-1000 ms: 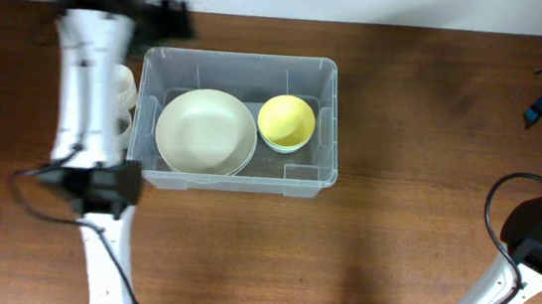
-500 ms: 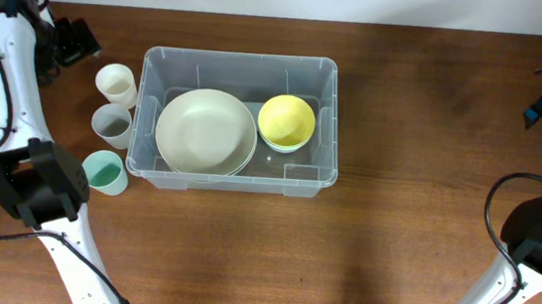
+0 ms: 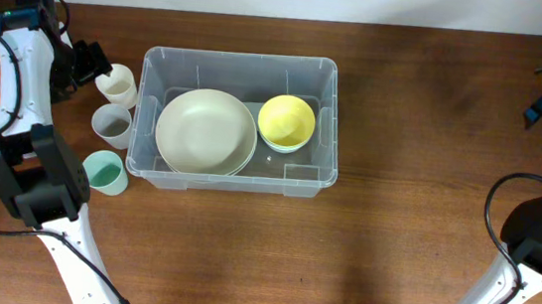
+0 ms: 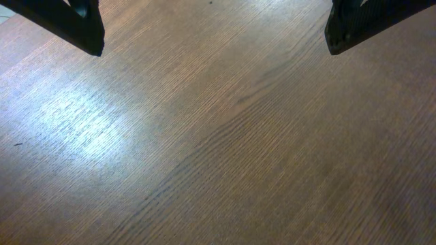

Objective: Pack container
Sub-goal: 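Move the left gripper to the cream cup and grasp it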

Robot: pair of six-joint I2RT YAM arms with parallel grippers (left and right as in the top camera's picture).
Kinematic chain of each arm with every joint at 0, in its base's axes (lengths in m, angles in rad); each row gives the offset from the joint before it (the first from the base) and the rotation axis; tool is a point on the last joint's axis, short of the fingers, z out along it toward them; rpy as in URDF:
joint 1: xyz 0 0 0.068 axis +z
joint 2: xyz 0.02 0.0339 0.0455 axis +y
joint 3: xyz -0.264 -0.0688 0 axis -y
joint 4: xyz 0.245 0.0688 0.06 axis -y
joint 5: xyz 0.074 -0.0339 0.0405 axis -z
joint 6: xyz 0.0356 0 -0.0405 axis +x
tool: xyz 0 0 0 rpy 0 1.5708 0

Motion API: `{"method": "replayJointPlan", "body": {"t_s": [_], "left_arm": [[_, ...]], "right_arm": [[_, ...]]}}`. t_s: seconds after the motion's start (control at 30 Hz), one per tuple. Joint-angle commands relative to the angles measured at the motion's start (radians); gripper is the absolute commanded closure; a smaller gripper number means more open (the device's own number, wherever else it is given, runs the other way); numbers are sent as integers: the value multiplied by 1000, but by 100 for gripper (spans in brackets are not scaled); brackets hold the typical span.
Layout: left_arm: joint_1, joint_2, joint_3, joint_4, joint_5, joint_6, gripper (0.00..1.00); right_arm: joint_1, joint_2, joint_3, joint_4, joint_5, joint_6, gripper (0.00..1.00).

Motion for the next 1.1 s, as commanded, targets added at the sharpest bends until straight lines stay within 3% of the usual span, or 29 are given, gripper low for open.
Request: {"method": "replayJointPlan", "body": {"t_s": [0.0,0.1,0.17,0.57,0.6,0.63,0.73,0.8,1.07], "left_arm": [[1,-7,-12,11,-7,16,10],[1,-7,-26,26,-7,16,11],[1,-7,-42,29,-7,16,25],[1,-7,-159,112,-7,16,26],[1,-7,-159,116,-7,16,33],[1,-7,-159,119,-7,16,50],[1,-7,-159,122,-8,16,84],[2,-7,-159,126,-8,16,97],[66,-18,-66,109,-3,-24,99]], "right_arm": [[1,-21,-3,1,9,7,1],[1,-21,-3,1,9,7,1],[1,-21,-3,1,9,7,1],[1,-21,-3,1,9,7,1],[1,-21,-3,1,9,7,1],[1,-21,-3,1,9,7,1],[1,-21,-3,1,9,7,1],[1,-21,-3,1,9,7,1],[1,-21,-3,1,9,7,1]]}}
